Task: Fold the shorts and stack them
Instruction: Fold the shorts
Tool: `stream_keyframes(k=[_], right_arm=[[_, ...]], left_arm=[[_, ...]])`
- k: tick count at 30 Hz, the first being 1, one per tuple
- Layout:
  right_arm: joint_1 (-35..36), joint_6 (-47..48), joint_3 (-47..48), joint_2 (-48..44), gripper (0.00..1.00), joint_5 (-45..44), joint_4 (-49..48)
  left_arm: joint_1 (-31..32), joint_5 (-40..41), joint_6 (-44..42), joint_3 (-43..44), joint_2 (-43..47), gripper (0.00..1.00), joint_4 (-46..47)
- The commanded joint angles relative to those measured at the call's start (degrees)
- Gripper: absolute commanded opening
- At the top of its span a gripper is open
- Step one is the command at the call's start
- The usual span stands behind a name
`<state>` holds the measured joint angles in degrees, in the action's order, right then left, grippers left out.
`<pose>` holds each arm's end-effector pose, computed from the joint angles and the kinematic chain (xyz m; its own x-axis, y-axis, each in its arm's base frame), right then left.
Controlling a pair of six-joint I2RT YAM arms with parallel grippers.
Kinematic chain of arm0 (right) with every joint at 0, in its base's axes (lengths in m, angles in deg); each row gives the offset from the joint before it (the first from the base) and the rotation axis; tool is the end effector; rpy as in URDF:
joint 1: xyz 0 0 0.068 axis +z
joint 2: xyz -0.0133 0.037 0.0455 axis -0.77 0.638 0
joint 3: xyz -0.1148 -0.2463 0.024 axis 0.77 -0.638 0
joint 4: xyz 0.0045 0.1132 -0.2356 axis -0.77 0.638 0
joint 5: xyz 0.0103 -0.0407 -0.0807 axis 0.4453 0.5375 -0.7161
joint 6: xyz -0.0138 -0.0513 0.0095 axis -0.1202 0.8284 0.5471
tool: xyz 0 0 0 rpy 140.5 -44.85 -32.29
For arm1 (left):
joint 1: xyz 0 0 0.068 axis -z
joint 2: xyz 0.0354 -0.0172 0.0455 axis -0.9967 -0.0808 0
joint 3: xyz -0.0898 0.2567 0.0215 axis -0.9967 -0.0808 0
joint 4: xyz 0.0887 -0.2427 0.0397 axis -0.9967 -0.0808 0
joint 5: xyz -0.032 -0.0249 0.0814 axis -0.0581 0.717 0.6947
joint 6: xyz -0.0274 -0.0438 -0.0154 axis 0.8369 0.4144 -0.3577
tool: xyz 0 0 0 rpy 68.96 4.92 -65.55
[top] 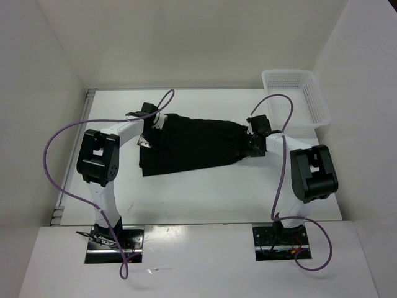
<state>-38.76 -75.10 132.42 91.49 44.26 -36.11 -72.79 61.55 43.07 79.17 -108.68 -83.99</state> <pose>0.3226 0.0699 0.1631 -0.8701 0.0206 -0.4924 -0.0829 0.9788 0.1875 0.3935 -0.0868 0.1665 -0.9027 0.1964 -0.3828 0.2044 0.9787 0.0202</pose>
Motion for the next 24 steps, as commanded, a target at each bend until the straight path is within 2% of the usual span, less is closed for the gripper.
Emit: stream_keyframes(k=[1, 6, 11, 14, 15, 17, 18, 19, 21, 22, 24], right_arm=[[-2.10, -2.65, 0.32, -2.66, 0.90, 2.10, 2.37], [-2.10, -10.30, 2.08, -2.66, 0.91, 9.06, 1.69], [-2.10, -14.97, 2.08, 0.33, 0.91, 9.60, -0.77], [-2.10, -14.97, 1.56, 0.33, 0.78, 8.90, -1.57], [-2.10, -14.97, 1.55, 0.33, 0.66, 7.77, -1.57], [-2.10, -14.97, -0.02, 0.33, 0.50, 5.05, -1.57], [-2.10, -14.27, -0.03, -0.28, 0.50, 4.42, -1.57], [-2.10, -13.74, -0.99, -0.29, 0.43, 4.41, -1.57], [-2.10, -12.16, -2.31, -1.61, 0.37, 2.23, -2.09], [-2.10, -11.63, -2.84, -2.57, 0.30, 1.61, -2.79], [-2.10, -9.88, -2.84, -4.06, 0.26, 0.20, -2.80]], left_arm=[[-0.10, 1.45, -0.27, -1.64, 0.95, 0.60, -0.63], [-0.10, 1.97, -0.27, -1.64, 0.95, 0.60, -0.63], [-0.10, 3.20, -0.27, -2.16, 0.95, 0.60, -0.63], [-0.10, 4.34, -0.27, -2.69, 1.48, 0.60, -0.63], [-0.10, 4.35, -0.27, -3.21, 1.48, 0.60, -0.63], [-0.10, 4.87, -0.27, -3.74, 1.48, 0.60, -0.63], [-0.10, 4.87, -0.27, -3.74, 1.48, 0.60, -0.63], [-0.10, 4.87, -0.27, -3.74, 1.48, 0.60, -0.63], [-0.10, 4.87, -0.27, -3.74, 1.48, 0.60, -0.63], [-0.10, 4.87, -0.27, -3.74, 1.48, 0.60, -0.63], [-0.10, 4.35, -0.27, -3.74, 2.00, 0.60, -1.15]])
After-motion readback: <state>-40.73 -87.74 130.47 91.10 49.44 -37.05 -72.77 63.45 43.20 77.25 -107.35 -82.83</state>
